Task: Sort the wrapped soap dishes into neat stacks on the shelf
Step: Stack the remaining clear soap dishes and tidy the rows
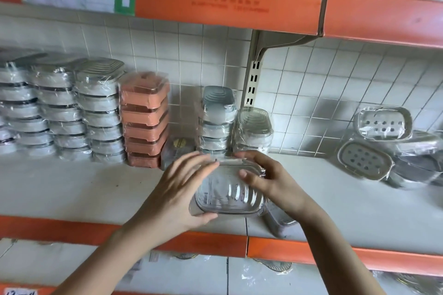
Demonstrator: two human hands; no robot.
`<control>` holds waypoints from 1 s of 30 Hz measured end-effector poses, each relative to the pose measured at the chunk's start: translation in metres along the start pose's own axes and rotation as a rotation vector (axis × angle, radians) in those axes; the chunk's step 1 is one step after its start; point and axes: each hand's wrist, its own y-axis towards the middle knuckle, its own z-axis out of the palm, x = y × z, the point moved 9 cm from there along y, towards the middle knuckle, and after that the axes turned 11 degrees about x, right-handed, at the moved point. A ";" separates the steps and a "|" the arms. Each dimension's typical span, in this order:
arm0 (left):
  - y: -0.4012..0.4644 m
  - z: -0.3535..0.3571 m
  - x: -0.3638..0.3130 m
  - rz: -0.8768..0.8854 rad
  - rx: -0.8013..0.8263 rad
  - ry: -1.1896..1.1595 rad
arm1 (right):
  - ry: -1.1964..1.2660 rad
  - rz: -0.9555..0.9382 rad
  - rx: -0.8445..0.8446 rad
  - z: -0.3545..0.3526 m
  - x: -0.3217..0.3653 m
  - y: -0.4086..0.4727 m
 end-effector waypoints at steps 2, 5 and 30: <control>0.003 -0.008 0.005 -0.050 -0.106 -0.030 | 0.035 -0.045 -0.042 -0.009 0.008 -0.004; 0.008 -0.019 0.012 -0.114 -0.261 -0.171 | 0.071 -0.093 -0.105 -0.023 0.011 -0.012; 0.136 0.009 -0.008 -0.166 -0.256 -0.501 | 0.254 -0.120 -0.491 -0.093 -0.010 0.013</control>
